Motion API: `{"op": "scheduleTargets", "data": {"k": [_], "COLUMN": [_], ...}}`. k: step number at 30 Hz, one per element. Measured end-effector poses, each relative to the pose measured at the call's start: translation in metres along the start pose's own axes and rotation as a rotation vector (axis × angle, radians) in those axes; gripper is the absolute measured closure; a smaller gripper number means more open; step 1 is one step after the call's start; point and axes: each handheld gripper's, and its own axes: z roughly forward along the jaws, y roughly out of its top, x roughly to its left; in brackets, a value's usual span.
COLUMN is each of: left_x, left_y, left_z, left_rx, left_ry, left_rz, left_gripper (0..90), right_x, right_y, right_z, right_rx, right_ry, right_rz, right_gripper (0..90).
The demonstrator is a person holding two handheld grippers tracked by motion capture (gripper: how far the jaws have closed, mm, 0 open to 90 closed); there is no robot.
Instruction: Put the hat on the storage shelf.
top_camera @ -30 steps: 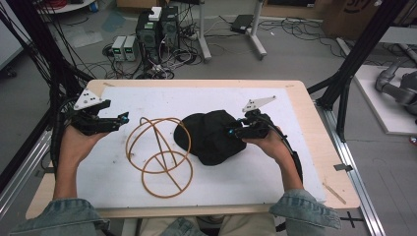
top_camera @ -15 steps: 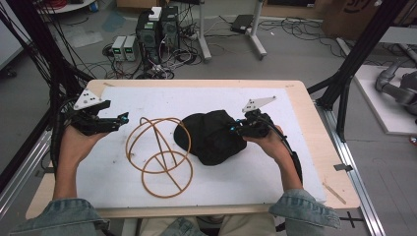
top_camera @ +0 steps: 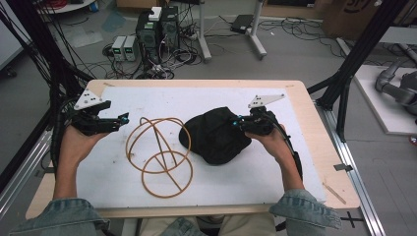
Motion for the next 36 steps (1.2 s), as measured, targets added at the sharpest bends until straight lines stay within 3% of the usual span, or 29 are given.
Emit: {"op": "scheduleTargets", "data": {"k": [8,18,26,36], "left_x": [0.0,0.0,0.001,0.002], "left_y": [0.0,0.0,-0.001,-0.001], "left_z": [0.0,0.0,-0.001,-0.002], "left_rx": [0.0,-0.004,-0.004,-0.01], "left_ry": [-0.002,-0.001,-0.004,0.002], "left_rz": [0.0,-0.007,-0.007,-0.018], "left_gripper": [23.5,23.5,23.5,23.4], "right_x": [-0.001,-0.004,-0.006,-0.006], "right_y": [0.001,0.005,0.007,0.015], "right_z": [-0.003,-0.016,-0.018,-0.028], "right_rx": [-0.032,-0.129,-0.158,-0.255], "right_ry": [-0.004,0.011,0.007,0.025], "right_rz": [0.018,0.068,0.09,0.113], "right_gripper": [88.6,88.9,88.9,88.9]}}
